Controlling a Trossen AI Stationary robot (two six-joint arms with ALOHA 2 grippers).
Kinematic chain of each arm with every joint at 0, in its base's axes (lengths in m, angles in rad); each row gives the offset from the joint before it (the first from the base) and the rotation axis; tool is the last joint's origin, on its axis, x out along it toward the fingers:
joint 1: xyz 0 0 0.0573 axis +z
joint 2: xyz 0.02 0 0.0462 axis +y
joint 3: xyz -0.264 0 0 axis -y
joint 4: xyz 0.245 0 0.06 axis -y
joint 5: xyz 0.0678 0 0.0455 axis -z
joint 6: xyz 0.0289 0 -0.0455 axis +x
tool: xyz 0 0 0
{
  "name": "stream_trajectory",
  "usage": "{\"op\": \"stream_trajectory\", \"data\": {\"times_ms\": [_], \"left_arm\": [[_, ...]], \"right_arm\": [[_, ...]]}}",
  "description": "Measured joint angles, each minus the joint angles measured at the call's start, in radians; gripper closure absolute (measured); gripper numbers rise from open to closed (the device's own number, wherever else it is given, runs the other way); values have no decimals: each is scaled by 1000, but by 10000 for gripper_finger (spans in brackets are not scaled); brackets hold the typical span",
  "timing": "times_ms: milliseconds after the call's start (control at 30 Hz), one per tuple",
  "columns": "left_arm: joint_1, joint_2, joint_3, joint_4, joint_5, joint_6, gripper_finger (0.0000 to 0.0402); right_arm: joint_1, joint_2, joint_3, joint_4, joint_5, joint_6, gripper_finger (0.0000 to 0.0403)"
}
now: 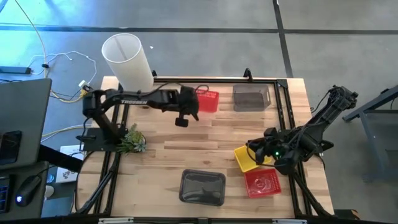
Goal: Stack baskets by color
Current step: Stack the top red bin into the stacked red bins
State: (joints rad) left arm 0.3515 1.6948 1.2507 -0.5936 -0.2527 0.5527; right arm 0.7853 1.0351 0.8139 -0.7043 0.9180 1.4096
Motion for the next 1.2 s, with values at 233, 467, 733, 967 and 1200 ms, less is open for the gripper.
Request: {"op": "stream_trajectory", "data": {"times_ms": [233,467,733,967,1200], "left_arm": [[-171,-69,0,-38,-79,-56,401],[-349,-94,0,-90,-144,-142,401],[-515,-94,0,-205,-202,-288,401],[-600,-93,0,-303,-274,-408,401],[-623,-93,0,-394,-284,-455,401]], "right_arm": [[0,0,0,227,-6,-286,320],[0,0,0,396,-58,-542,320],[-33,0,0,466,-54,-684,316],[-149,0,0,515,-67,-823,274],[-318,0,4,628,-165,-1041,250]]}}
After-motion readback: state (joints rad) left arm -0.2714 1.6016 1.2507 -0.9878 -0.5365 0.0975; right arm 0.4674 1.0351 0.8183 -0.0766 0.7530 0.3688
